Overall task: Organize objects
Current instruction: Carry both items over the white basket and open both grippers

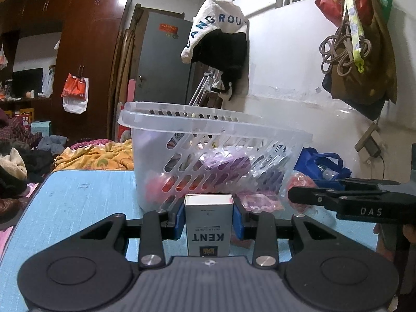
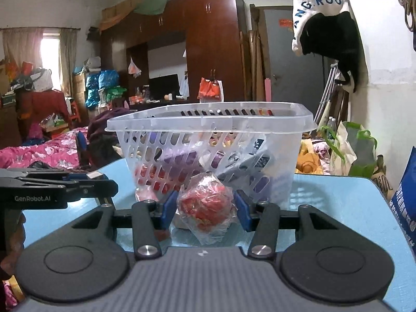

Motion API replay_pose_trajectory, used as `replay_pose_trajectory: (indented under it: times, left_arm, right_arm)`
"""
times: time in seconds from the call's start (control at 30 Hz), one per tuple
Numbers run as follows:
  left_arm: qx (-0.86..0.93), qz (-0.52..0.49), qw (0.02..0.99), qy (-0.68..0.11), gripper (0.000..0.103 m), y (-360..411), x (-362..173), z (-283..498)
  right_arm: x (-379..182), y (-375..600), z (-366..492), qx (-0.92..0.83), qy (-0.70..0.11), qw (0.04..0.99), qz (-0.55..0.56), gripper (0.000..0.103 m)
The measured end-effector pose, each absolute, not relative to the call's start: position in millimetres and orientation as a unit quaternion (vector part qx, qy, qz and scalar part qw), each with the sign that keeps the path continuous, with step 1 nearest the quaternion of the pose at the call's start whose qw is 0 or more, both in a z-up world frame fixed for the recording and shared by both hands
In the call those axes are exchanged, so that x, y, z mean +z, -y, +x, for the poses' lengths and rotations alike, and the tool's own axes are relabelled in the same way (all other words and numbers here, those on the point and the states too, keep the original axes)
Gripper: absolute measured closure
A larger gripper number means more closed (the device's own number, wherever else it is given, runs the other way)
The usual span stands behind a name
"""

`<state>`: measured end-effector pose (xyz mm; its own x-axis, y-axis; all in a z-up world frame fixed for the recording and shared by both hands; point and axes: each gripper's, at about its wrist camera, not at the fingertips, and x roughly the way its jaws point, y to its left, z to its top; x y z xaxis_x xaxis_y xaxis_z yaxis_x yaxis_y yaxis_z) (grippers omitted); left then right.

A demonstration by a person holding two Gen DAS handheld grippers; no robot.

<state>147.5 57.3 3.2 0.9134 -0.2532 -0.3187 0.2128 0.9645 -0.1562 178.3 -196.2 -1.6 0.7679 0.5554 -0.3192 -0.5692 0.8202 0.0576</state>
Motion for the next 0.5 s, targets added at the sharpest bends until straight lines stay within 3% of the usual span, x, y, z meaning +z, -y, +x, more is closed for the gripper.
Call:
replay_pose_trajectory:
  times: [0.3,0.5]
  left_arm:
    - [-0.143,-0.075,0.973,-0.166,0.063,-59.2,13.8,139.0]
    - [-0.171,-0.087,0.973,-0.127,0.063,-60.8,75.9,140.6]
  right_arm:
    - [1.1,203.6,171.2,0.321,-0.153,0.935,-0.002,0.051]
    - [46.8,205.6,162.9,0.344,-0.115,0.932,0.01,0.051]
